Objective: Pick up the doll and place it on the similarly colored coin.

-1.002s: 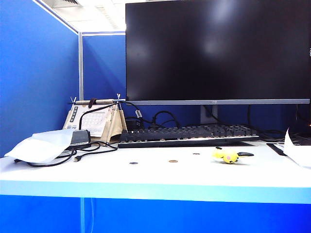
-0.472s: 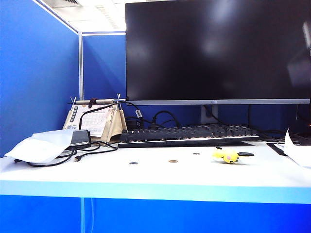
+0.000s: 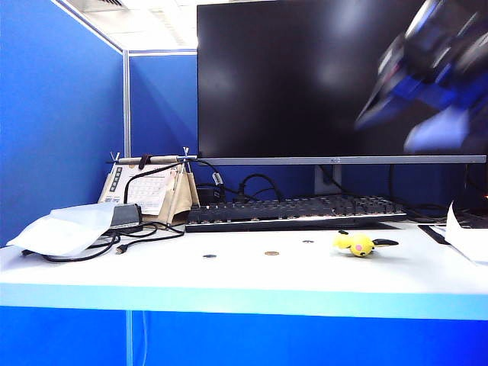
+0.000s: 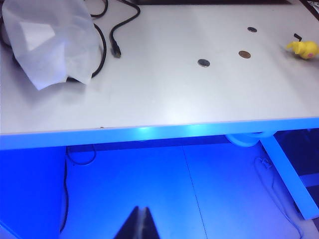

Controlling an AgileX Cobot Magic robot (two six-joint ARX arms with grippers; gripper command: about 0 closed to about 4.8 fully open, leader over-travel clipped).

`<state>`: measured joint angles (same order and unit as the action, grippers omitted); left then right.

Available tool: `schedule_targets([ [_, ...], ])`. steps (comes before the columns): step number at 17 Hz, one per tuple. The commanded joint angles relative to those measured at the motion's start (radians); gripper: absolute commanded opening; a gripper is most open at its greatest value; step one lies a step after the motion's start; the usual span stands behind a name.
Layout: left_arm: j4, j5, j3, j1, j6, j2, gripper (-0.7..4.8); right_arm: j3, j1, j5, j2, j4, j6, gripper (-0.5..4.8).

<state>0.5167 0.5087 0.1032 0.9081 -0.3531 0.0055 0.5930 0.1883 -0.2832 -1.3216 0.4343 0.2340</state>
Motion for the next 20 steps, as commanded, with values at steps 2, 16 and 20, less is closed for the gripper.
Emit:
schedule_targets([
  [2, 0.007, 0.004, 0.002, -0.001, 0.002, 0.0, -0.04, 0.059, 0.002, -0.064, -0.223, -0.02, -0.005, 4.79],
  [16, 0.006, 0.003, 0.002, -0.001, 0.002, 0.0, -0.04, 0.134, 0.075, -0.05, -0.408, -0.016, -0.037, 4.79],
  [20, 0.006, 0.003, 0.002, -0.001, 0.002, 0.0, -0.04, 0.134, 0.076, -0.096, -0.392, -0.053, -0.035, 4.79],
])
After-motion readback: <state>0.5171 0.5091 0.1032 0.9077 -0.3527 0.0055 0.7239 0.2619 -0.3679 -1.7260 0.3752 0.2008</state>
